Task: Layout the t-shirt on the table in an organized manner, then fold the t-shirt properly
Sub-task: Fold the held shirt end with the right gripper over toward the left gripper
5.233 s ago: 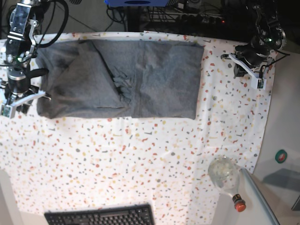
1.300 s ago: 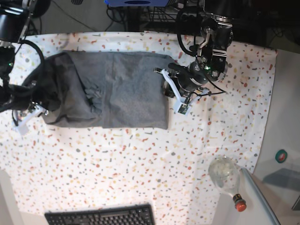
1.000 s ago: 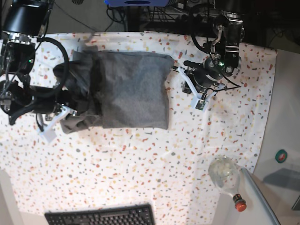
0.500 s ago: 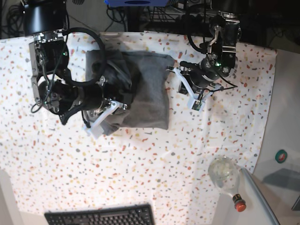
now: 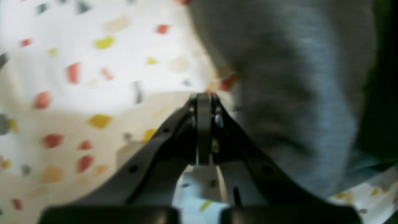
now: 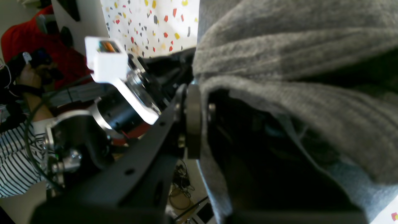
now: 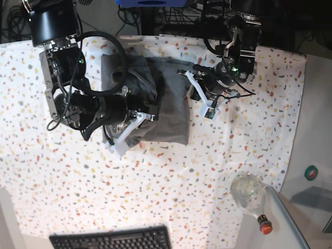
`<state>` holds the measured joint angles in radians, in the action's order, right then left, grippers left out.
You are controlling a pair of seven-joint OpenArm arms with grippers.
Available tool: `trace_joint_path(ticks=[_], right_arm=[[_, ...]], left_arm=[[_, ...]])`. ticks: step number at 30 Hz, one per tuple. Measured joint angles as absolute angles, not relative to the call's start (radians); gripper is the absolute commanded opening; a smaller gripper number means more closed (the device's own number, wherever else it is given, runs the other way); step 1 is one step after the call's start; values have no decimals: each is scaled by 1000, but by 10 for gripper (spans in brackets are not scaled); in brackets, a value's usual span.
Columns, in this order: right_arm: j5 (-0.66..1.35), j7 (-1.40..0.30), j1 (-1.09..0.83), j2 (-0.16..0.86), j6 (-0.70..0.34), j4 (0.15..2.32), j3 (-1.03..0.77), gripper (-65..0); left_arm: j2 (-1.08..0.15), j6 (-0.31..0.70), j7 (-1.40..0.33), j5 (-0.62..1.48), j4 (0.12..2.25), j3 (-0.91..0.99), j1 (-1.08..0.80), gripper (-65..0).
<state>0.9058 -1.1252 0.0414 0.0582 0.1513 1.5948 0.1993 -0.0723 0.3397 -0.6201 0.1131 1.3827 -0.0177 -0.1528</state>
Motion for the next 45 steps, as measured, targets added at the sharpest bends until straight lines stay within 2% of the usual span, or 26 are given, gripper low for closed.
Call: trace_joint_path(ticks=[9, 15, 18, 26, 30, 32, 35, 38, 40, 45], right_arm=[[902, -1127, 27, 61, 154, 1702, 198, -650], [902, -1113, 47, 55, 157, 1590, 201, -650], [906, -1049, 54, 54, 158, 1555, 201, -650], [913, -927, 68, 49, 158, 1449, 319, -650], [910, -904, 68, 59, 159, 1435, 318, -467], [910, -904, 68, 59, 159, 1435, 318, -407], [917, -908, 72, 53, 159, 1419, 323, -390], [908, -908, 86, 54, 158, 1349, 324, -393], [908, -904, 88, 57, 159, 1336, 324, -393], [906, -889, 95, 65, 160, 1342, 373, -395]], left_arm=[[-70, 340, -620, 113, 1380, -20, -150, -650], [-70, 340, -621, 113, 1380, -20, -150, -650], [-70, 340, -622, 113, 1380, -20, -150, -650], [-70, 340, -628, 113, 1387, -19, -150, -650], [-73, 340, -628, 113, 1391, -12, -158, -650], [-78, 341, -639, 113, 1401, -7, -162, -650], [-114, 363, -651, 136, 1471, 64, -191, -650], [-184, 370, -764, 115, 1573, 191, -231, -650], [-220, 446, -817, 110, 1655, 294, -268, -650], [-202, 620, -847, 131, 1769, 569, -349, -650]])
